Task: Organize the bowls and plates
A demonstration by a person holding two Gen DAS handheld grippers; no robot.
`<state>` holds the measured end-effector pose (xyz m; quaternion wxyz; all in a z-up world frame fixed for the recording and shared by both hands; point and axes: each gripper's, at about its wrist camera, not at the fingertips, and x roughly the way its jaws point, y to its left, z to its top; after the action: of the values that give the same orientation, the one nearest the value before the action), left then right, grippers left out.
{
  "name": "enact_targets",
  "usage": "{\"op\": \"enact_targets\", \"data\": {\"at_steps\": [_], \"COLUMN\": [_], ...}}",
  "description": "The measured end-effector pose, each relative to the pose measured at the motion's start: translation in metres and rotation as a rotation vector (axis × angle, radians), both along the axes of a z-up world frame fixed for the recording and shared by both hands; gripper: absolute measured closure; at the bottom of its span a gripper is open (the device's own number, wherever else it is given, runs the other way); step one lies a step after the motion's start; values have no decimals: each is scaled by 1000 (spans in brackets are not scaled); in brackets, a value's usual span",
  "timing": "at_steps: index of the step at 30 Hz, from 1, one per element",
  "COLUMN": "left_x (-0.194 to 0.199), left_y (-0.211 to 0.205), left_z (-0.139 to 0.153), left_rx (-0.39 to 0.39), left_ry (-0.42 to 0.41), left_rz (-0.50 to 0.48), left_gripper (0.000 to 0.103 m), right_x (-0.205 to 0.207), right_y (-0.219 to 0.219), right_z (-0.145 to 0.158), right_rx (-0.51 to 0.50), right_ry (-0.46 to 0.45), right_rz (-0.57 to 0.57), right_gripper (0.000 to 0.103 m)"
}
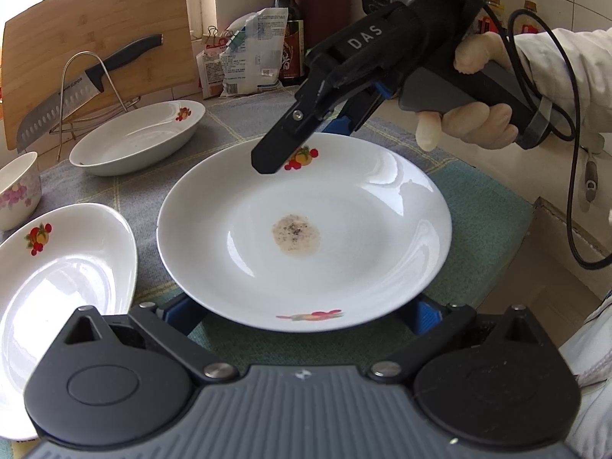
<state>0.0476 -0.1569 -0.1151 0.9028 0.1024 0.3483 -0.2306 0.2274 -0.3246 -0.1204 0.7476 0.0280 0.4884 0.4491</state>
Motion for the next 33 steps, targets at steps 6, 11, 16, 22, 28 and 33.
{"op": "enact_targets", "data": {"at_steps": [6,11,16,22,28,33], "left_x": [5,12,28,57,85,105], "left_y": [-5,-9,-20,-41,-61,-73], "left_z": [2,10,17,18,15,9], "left_rx": [28,23,25,19,12,24], "left_ry": [17,25,15,2,-11,-15], "left_rz": [-8,-20,-51,-93,-118,-107], "left_gripper": [1,1,1,1,1,1], "right_x": [-1,-1,6,19,35,49], "right_y": [-3,-10,-27,-54,-75,-82], "right_z": [2,11,18,26,27,23], "right_rx": [-2,6,6,5,-11,-32], "right_ry": [-3,-24,-53,-90,-119,-140], "right_rz": [-13,-31,-74,-143,-205,-227], "right_gripper": [6,6,6,6,6,6]}}
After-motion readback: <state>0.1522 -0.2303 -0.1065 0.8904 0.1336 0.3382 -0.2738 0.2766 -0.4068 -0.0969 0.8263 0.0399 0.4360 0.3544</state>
